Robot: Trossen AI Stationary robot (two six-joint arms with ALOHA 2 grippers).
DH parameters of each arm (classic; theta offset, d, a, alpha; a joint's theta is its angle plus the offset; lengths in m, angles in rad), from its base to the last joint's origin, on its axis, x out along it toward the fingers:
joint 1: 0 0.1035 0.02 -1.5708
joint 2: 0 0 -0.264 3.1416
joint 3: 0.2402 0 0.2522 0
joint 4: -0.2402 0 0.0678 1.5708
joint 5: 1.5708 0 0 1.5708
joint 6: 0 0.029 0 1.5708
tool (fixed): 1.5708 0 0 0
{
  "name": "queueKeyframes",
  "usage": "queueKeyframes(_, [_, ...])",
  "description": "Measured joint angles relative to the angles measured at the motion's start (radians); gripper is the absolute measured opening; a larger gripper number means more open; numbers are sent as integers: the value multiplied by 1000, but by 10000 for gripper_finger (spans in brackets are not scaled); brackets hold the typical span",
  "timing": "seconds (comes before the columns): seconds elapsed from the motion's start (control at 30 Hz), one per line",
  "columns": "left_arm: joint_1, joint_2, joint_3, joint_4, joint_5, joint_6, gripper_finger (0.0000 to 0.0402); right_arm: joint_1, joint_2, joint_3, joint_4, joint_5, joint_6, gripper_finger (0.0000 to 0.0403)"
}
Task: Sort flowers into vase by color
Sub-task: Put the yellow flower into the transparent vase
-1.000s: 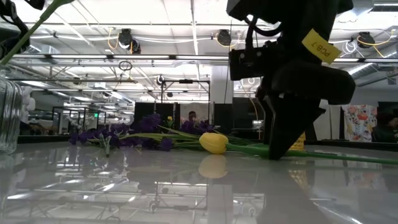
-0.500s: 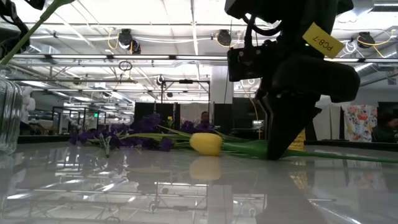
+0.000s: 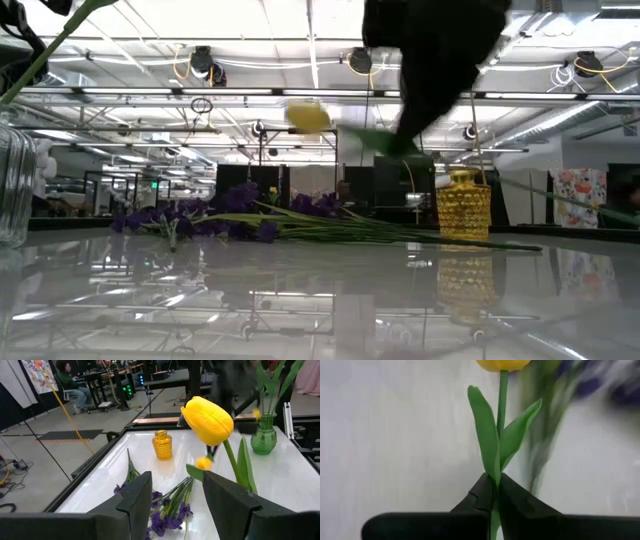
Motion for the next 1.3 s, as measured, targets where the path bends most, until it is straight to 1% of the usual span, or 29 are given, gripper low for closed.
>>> queueKeyframes(0.13, [0, 0, 0, 11, 0, 0, 183, -33, -116, 0, 132, 15, -81, 5])
queueKeyframes(0.27, [0, 0, -1, 16, -6, 1, 183, -63, -212, 0, 348, 11, -184, 6])
queueKeyframes(0.4, [0, -9, -1, 45, -77, 33, 183, -91, -276, 2, 627, 9, -311, 7])
queueKeyframes(0.5, [0, -16, -1, 100, -137, 94, 183, -110, -290, 2, 848, 5, -419, 7])
queueKeyframes(0.6, [0, -19, -1, 193, -190, 183, 183, -133, -283, 2, 1076, -7, -497, 7])
queueKeyframes(0.63, [0, -19, -1, 234, -210, 225, 183, -144, -275, 2, 1150, -28, -509, 7])
queueKeyframes(0.73, [13, -19, -1, 402, -279, 409, 183, -176, -243, 3, 1341, -94, -514, 7])
queueKeyframes(0.8, [39, -19, -1, 539, -285, 542, 183, -189, -219, 3, 1430, -98, -515, 7])
queueKeyframes(0.87, [73, -18, -1, 690, -258, 681, 183, -202, -192, 3, 1498, -101, -510, 7])
queueKeyframes(0.9, [92, -16, -1, 771, -221, 761, 183, -209, -182, 3, 1522, -102, -502, 7])
queueKeyframes(0.93, [112, -14, -1, 848, -165, 836, 183, -215, -171, 3, 1538, -103, -492, 7])
queueKeyframes(1.0, [156, -6, -1, 1011, -20, 968, 183, -227, -146, 3, 1575, -121, -472, 7])
queueKeyframes(1.07, [196, 7, 0, 1135, 97, 1065, 183, -239, -121, 3, 1613, -151, -442, 7])
queueKeyframes(1.13, [232, 27, 14, 1180, 145, 1125, 183, -245, -107, 3, 1638, -158, -407, 7])
queueKeyframes(1.2, [268, 52, 42, 1174, 148, 1139, 183, -246, -96, 19, 1636, -158, -387, 7])
queueKeyframes(1.3, [319, 108, 87, 1153, 178, 1130, 183, -245, -76, 82, 1556, -165, -384, 7])
